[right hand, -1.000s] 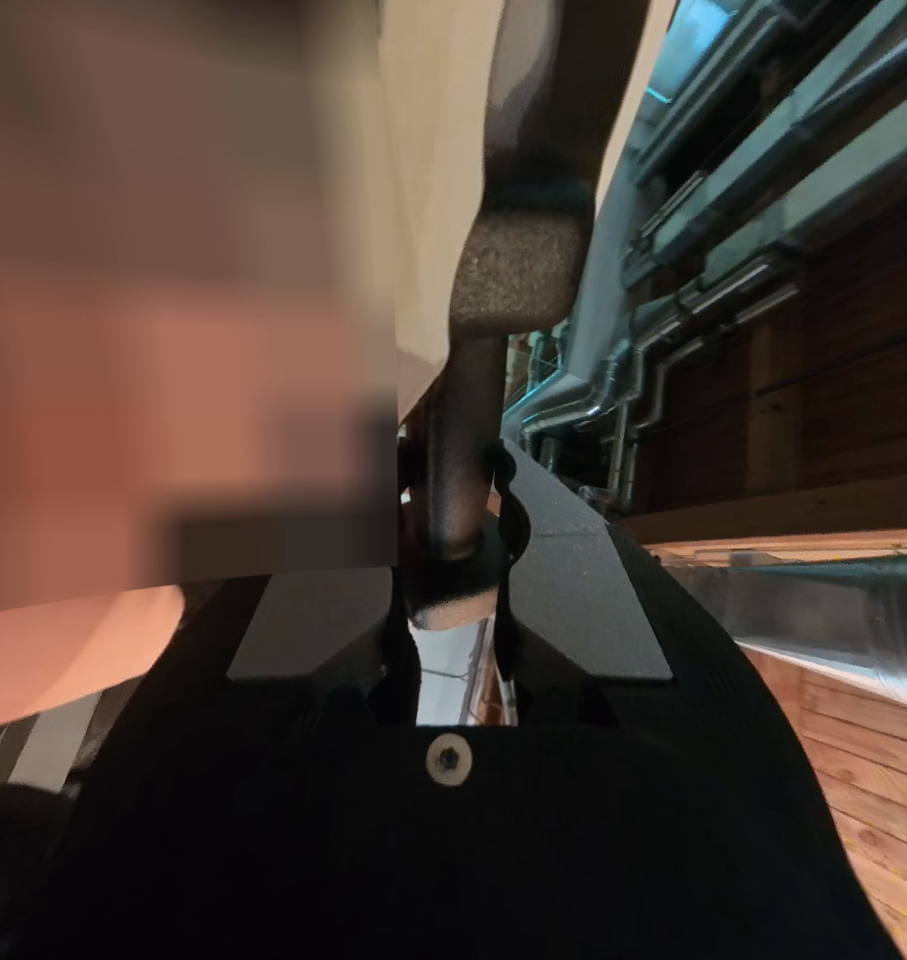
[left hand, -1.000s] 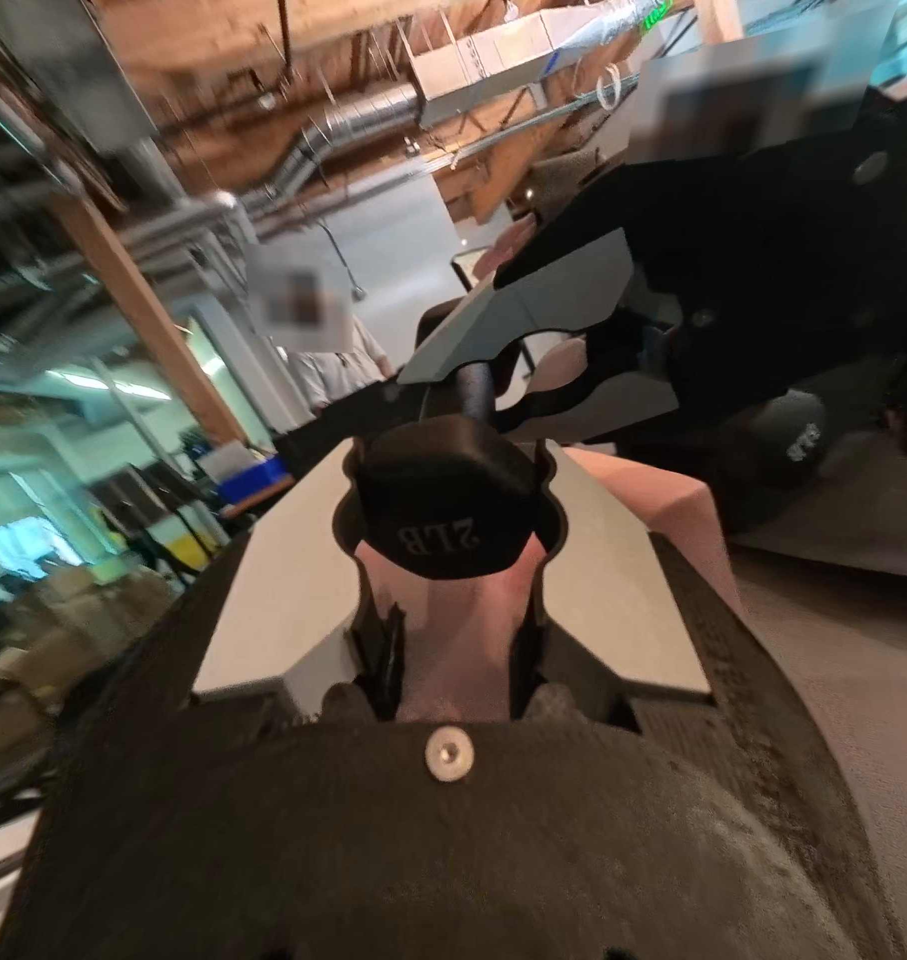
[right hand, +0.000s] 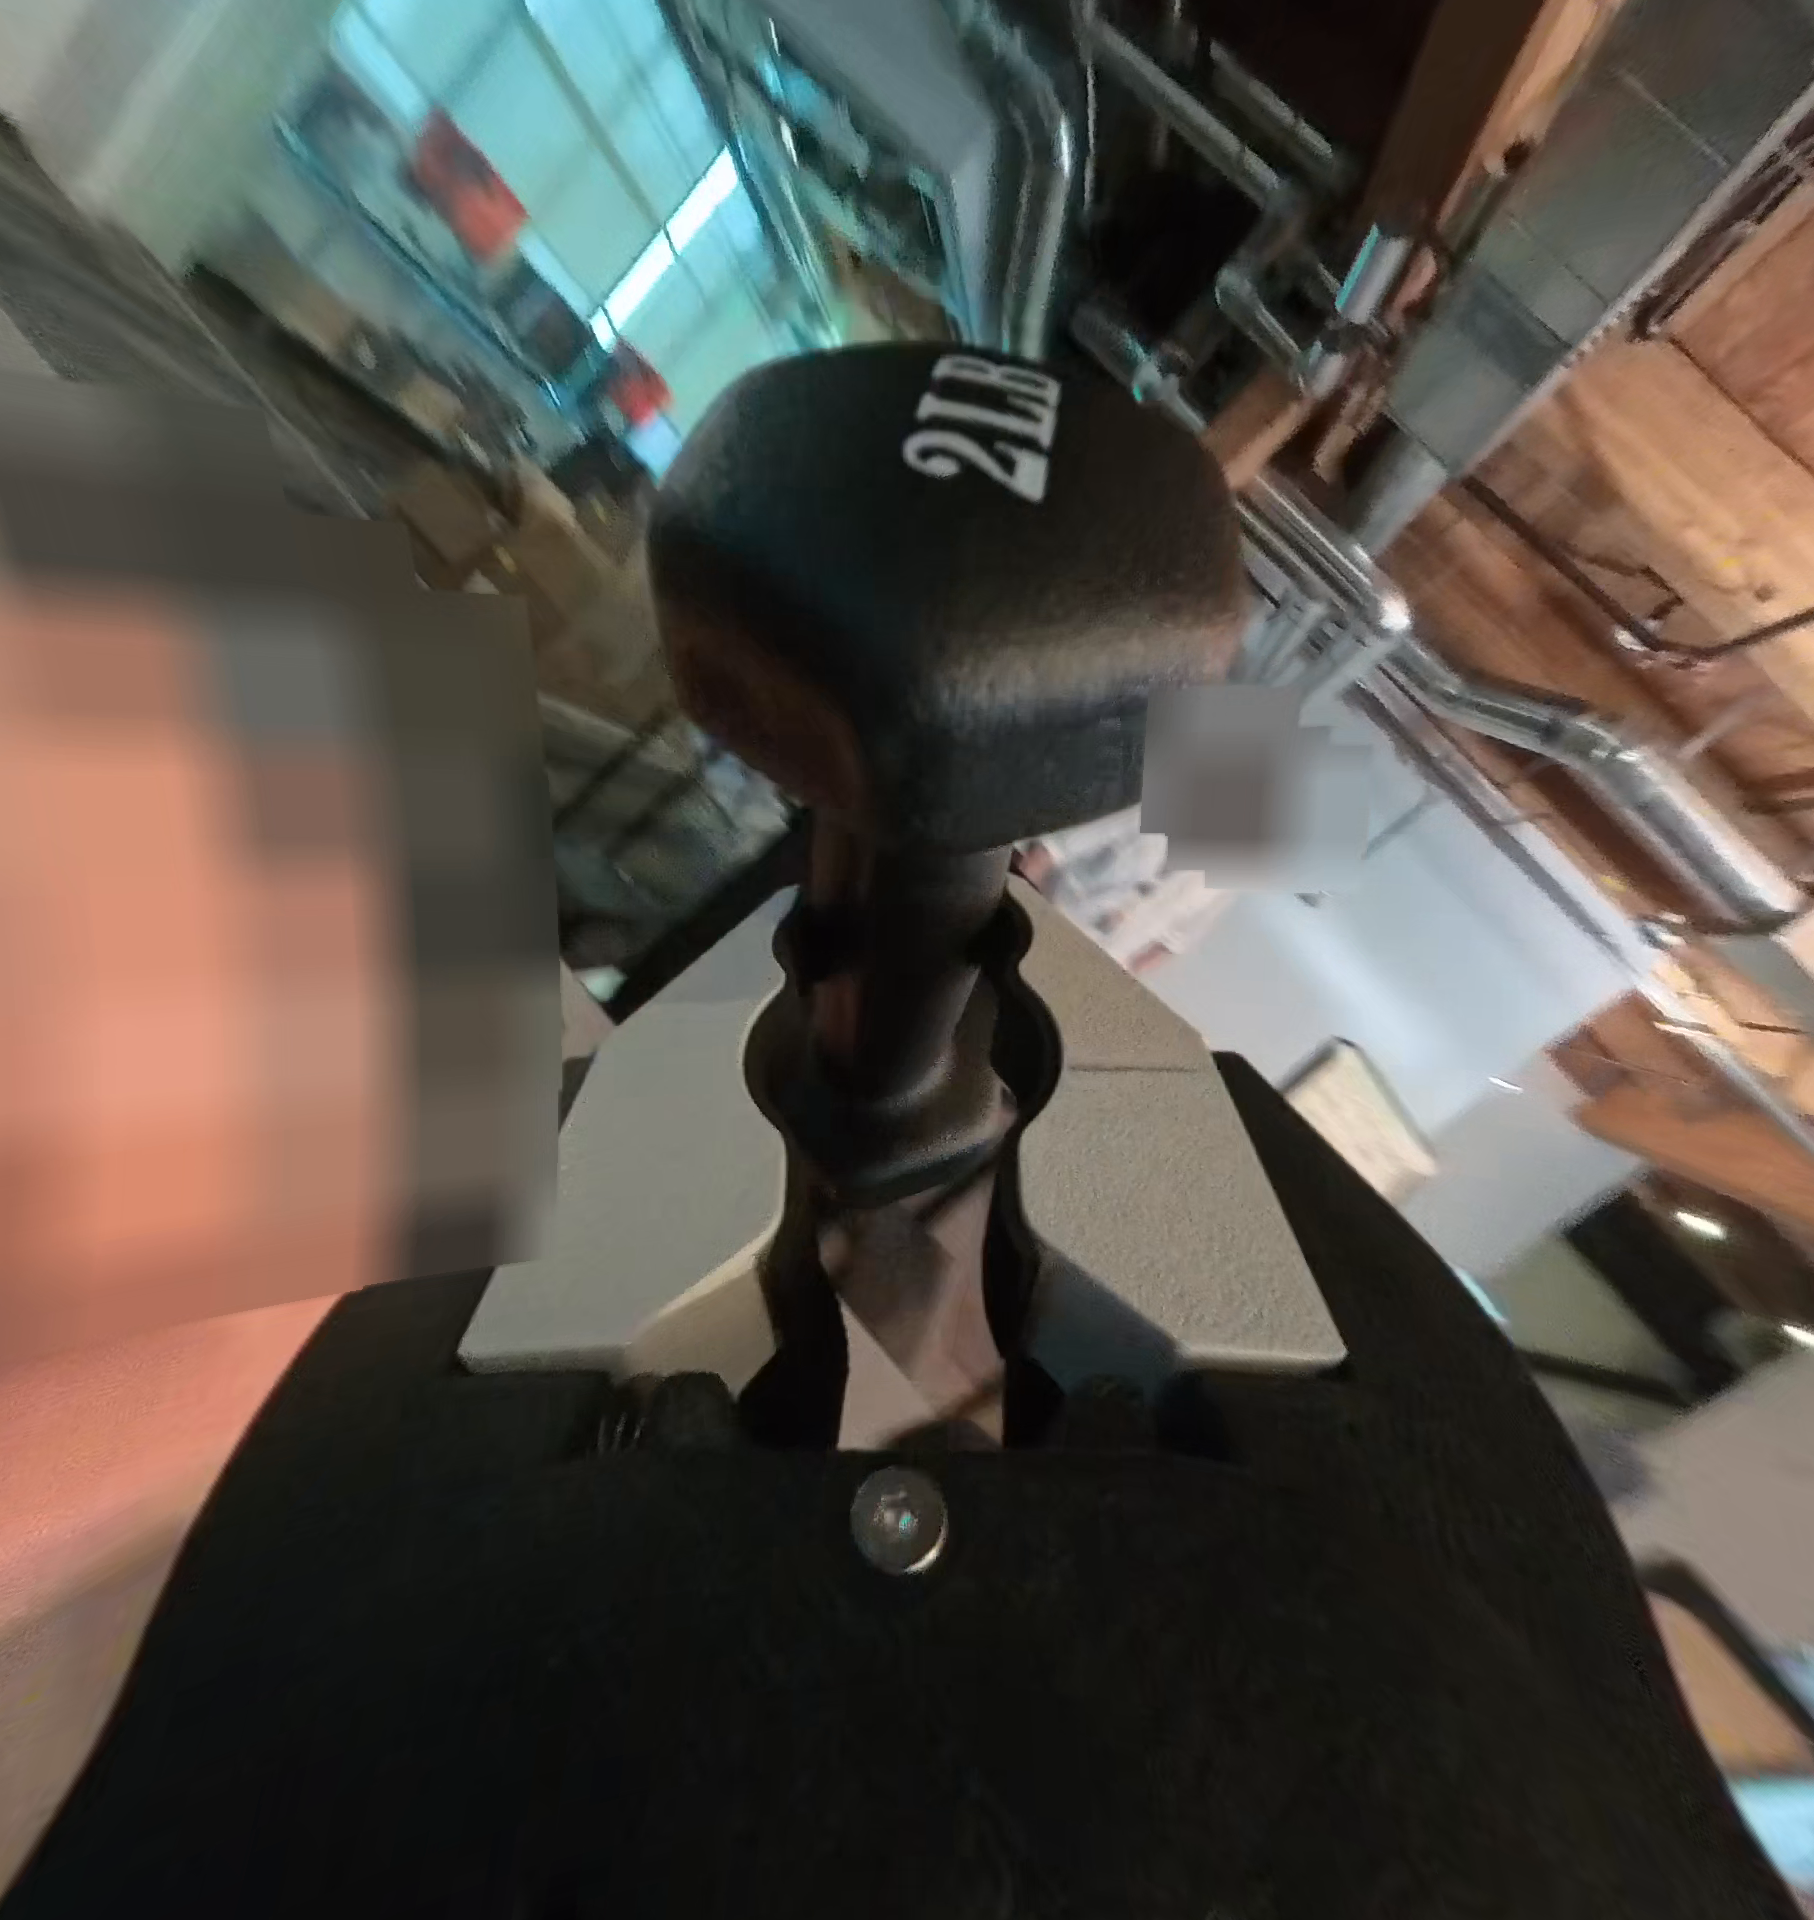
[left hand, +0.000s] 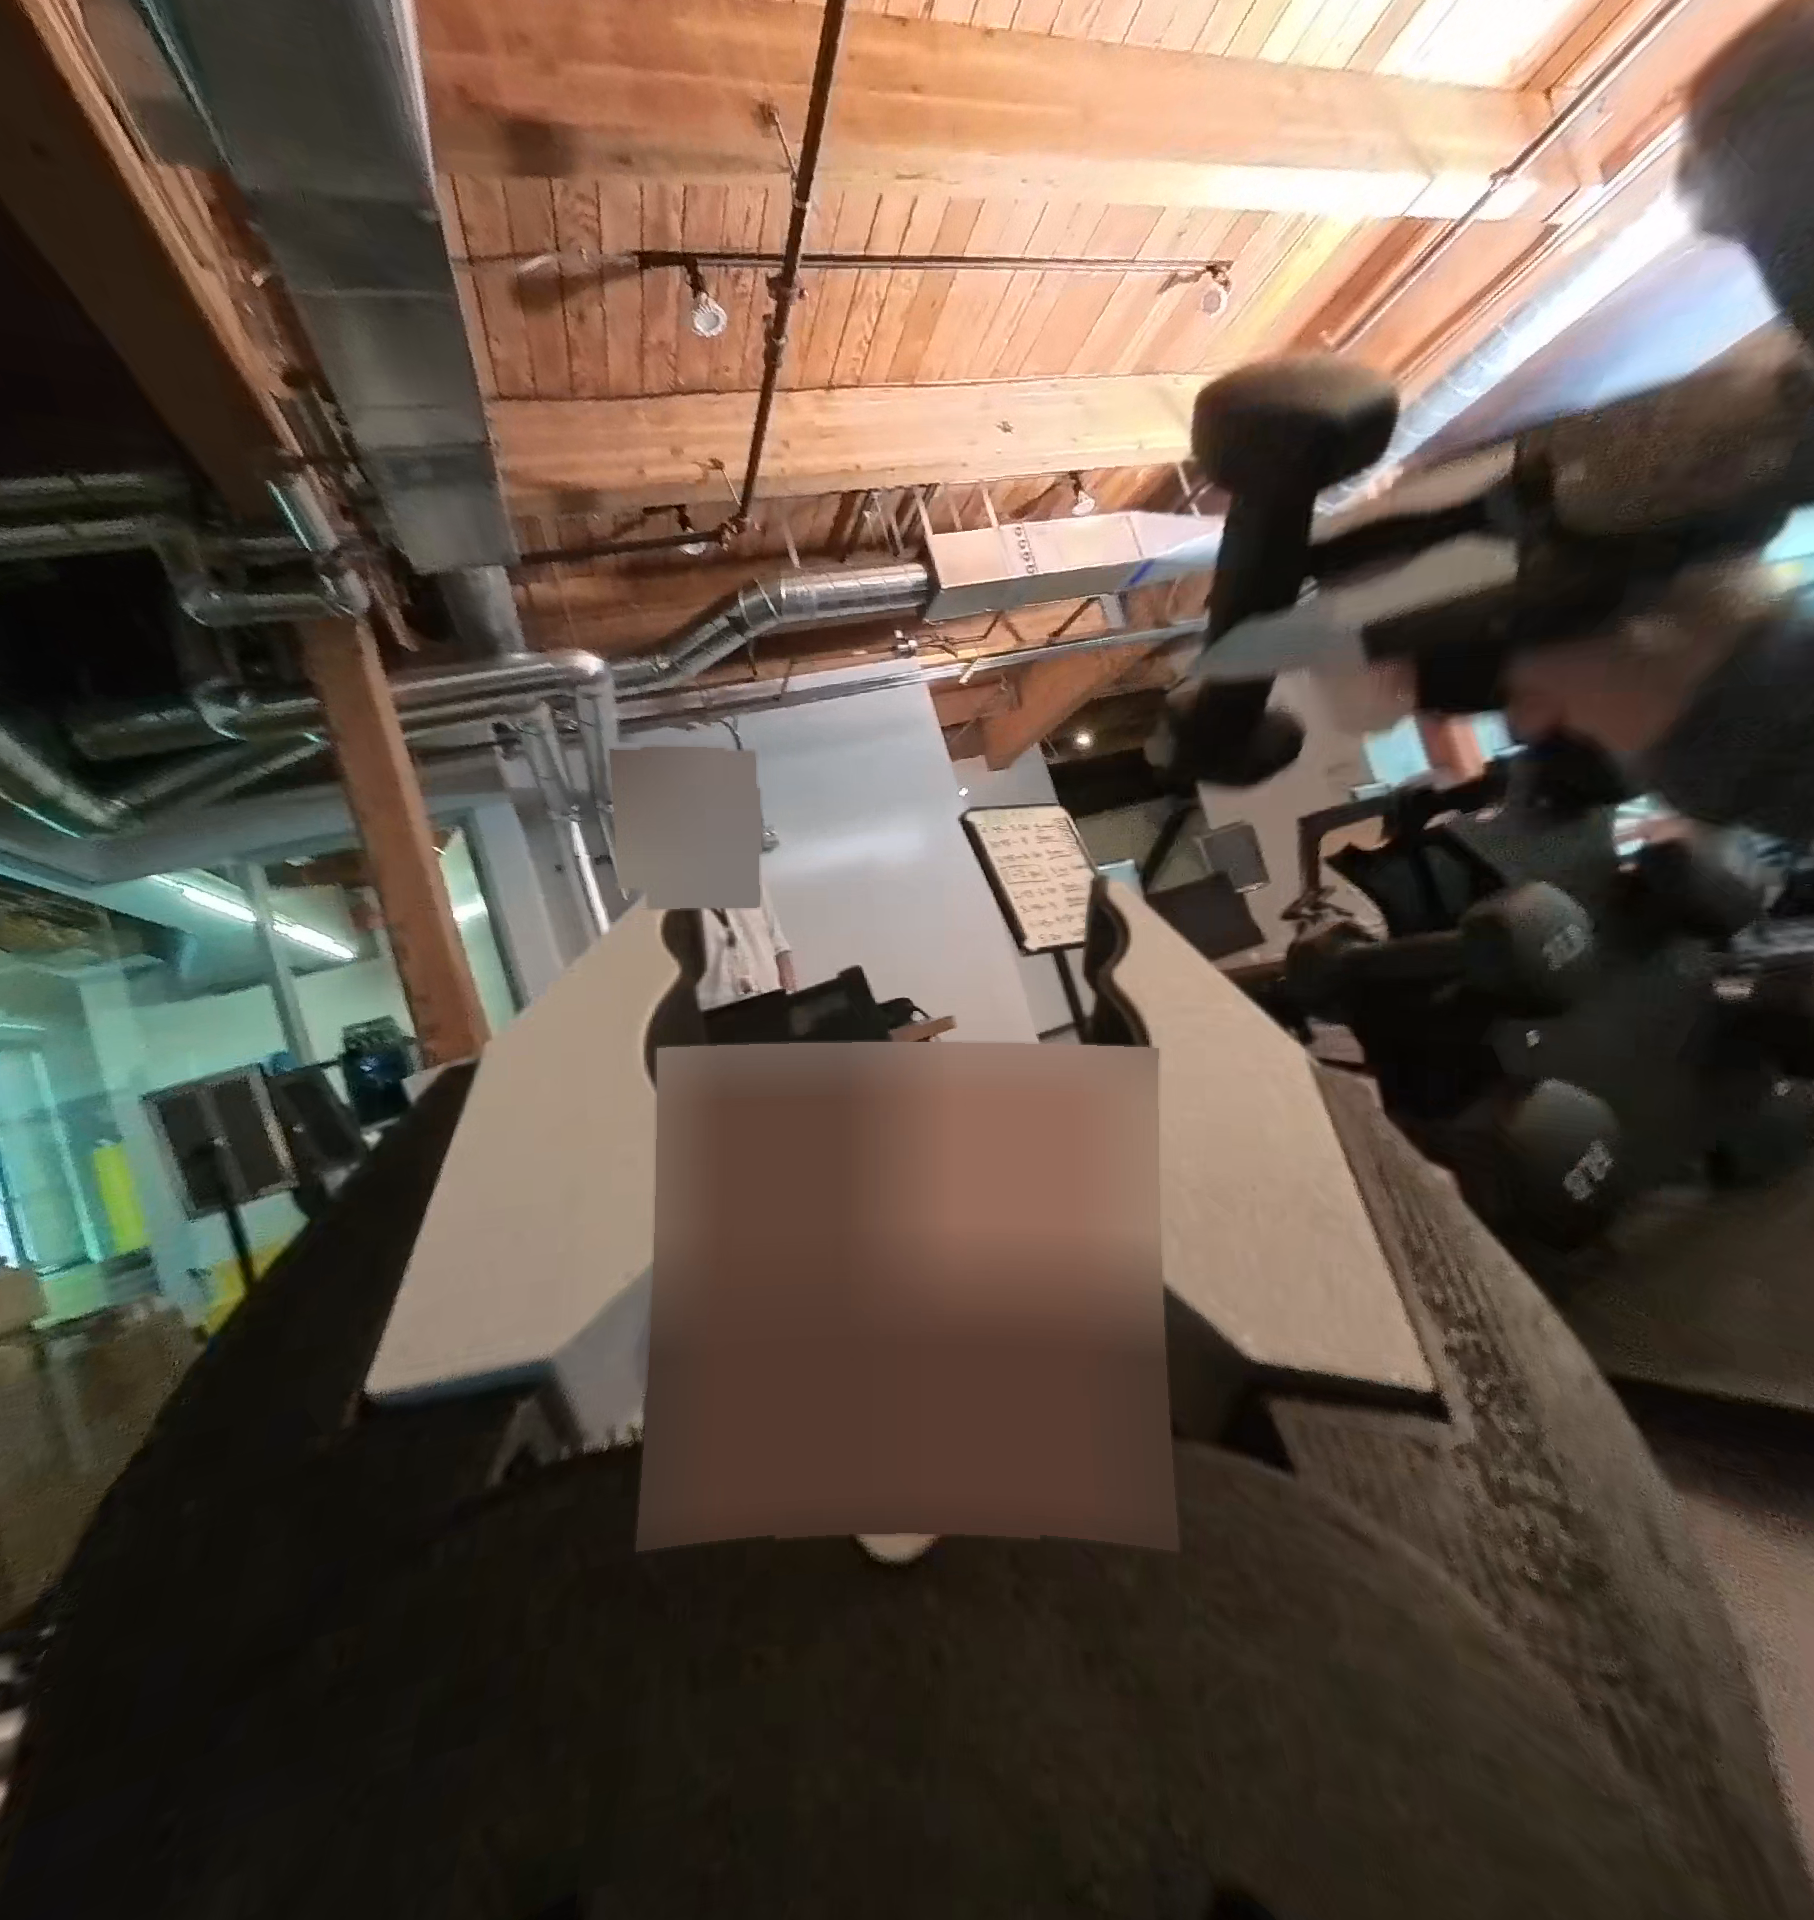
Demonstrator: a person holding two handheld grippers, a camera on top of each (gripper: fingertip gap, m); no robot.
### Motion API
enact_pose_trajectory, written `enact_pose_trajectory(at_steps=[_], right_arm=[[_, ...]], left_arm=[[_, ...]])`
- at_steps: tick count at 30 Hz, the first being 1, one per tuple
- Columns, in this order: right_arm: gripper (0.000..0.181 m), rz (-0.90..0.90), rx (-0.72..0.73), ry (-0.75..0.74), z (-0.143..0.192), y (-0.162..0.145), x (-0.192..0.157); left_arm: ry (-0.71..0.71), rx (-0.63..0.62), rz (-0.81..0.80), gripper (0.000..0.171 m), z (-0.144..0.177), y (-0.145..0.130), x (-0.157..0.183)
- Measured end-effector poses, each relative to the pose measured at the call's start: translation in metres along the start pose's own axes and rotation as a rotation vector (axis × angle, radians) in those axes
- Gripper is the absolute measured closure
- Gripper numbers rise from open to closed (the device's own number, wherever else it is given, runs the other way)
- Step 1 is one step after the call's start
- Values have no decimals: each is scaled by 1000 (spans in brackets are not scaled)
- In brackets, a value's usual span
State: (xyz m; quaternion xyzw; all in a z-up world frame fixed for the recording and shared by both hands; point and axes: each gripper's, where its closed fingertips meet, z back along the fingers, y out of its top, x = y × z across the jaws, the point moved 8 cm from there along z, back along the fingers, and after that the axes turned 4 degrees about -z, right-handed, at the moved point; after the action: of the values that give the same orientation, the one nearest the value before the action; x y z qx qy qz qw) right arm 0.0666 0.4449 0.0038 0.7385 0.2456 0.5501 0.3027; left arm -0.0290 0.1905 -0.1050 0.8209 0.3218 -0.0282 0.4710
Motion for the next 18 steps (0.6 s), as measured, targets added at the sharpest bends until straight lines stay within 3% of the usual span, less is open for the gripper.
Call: enact_pose_trajectory(at_steps=[1,4,8,12,15,18], right_arm=[[152,49,-50,-28,1,0,20],[152,66,-205,-80,3,1,78],[147,-397,-279,-22,18,-14,130],[147,-721,-417,24,43,-51,147],[152,-826,-624,69,57,-80,147],[152,-1012,-717,116,63,-105,145]], left_arm=[[7,11,-18,101,5,-7,-1],[-8,15,-29,105,8,-25,-2],[-128,88,35,103,-17,-14,13],[-278,117,23,102,-52,-3,40],[-461,140,198,100,-88,4,67],[-670,77,409,93,-146,13,113]])
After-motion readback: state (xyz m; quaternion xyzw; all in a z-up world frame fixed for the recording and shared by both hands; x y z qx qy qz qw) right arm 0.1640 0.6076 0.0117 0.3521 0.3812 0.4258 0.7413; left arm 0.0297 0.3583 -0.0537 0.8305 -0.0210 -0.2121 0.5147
